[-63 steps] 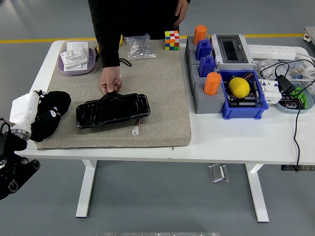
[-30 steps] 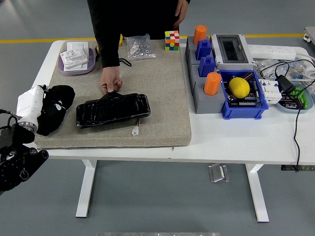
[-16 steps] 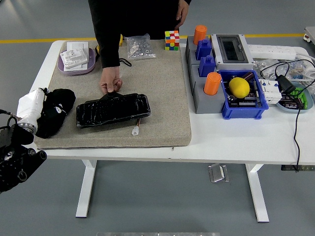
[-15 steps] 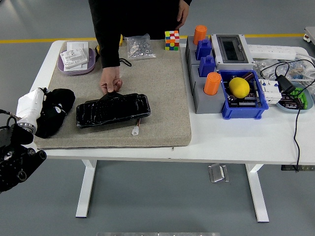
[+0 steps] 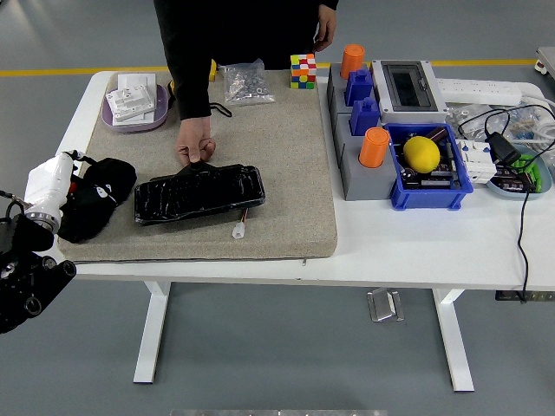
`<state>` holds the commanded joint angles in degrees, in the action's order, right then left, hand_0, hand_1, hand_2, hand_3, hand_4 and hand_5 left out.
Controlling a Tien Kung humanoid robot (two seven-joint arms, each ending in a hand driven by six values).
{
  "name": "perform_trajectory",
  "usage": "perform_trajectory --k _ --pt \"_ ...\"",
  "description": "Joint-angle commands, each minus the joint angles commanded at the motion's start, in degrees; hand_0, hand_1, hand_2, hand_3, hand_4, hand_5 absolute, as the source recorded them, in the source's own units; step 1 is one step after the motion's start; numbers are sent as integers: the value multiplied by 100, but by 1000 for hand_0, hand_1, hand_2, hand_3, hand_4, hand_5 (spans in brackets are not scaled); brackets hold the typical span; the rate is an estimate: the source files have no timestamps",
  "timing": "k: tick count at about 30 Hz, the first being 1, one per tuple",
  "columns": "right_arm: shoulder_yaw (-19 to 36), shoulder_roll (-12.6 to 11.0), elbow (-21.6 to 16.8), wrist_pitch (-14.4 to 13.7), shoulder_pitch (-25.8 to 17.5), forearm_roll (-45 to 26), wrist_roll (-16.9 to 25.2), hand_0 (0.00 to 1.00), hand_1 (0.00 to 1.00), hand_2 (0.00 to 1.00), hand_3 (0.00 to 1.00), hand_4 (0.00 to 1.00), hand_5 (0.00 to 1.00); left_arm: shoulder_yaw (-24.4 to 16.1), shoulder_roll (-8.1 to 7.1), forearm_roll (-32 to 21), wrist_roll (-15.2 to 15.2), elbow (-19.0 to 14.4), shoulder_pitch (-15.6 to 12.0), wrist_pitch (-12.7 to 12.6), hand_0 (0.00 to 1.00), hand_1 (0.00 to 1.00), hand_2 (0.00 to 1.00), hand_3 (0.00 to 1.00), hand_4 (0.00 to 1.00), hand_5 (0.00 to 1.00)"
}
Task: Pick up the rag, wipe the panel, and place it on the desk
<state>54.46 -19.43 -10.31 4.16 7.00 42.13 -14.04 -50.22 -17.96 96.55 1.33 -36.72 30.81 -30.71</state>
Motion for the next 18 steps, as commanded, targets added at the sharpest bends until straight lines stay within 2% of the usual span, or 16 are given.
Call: perform_trajectory --k 1,11,18 --pt "4 -1 0 0 0 1 0 718 648 682 589 971 576 -11 -5 -4 1 -10 -1 16 510 717 819 754 944 566" --pt "91 -18 0 -5 18 60 -19 720 648 683 588 971 575 -44 -141 -91 -40 -178 -33 178 519 723 823 757 922 529" --pt "181 -29 0 -9 8 121 -43 720 648 682 588 970 574 -168 -323 -53 15 -583 -179 290 519 723 824 761 924 548"
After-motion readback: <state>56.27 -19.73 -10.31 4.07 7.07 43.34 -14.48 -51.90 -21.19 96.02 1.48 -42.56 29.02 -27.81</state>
